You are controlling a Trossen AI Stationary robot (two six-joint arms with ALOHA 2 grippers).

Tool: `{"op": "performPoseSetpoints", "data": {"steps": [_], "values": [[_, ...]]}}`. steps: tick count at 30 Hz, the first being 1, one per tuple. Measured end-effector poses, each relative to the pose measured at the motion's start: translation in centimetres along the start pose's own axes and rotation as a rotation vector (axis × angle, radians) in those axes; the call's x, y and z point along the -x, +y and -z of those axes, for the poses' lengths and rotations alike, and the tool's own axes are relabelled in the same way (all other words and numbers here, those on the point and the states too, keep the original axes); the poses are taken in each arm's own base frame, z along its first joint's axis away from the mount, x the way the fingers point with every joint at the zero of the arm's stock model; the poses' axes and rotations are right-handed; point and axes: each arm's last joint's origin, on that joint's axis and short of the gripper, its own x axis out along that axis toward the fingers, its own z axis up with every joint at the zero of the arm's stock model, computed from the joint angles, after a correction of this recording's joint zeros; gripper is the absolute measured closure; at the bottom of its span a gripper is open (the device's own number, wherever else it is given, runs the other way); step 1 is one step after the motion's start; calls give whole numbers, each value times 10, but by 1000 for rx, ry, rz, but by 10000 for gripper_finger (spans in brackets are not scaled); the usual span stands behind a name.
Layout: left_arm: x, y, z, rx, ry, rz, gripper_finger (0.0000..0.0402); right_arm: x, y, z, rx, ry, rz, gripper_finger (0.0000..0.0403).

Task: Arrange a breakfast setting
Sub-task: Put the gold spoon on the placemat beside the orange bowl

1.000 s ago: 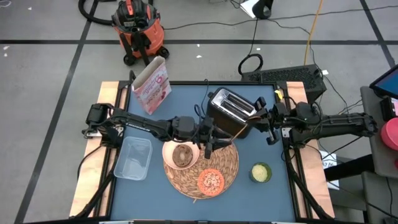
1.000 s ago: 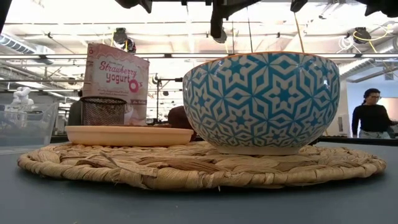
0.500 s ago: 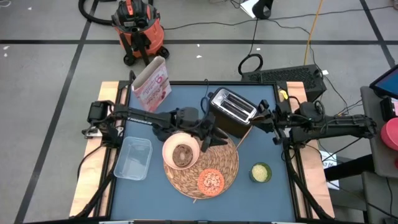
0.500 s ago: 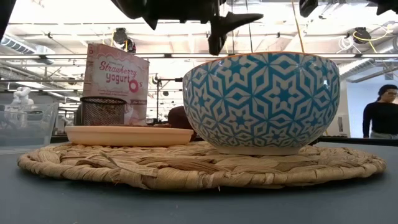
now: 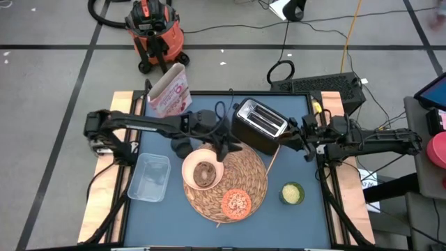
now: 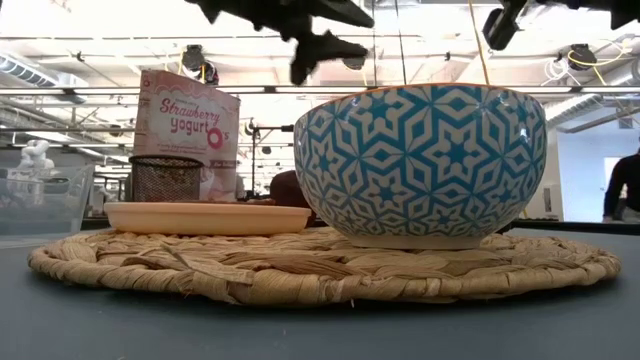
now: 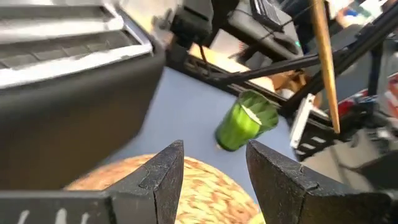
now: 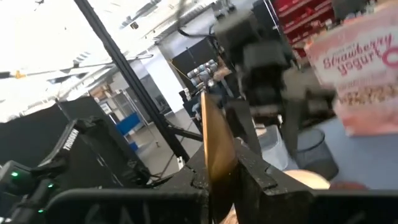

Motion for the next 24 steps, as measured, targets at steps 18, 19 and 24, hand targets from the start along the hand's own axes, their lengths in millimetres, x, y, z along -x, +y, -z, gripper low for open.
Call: {"op": "performPoseSetpoints", "data": {"steps": [18,19,24], "values": [[62,-21,-12,-102,-9,-189,222,-38,-15,42,-231,273,103,381],[61,-21,-12,-102,-9,-189,222,-39,-14,44,-231,283,98,381],[59,-20,-11,-101,1,-192,222,-45,-9,57,-223,329,119,381]]}}
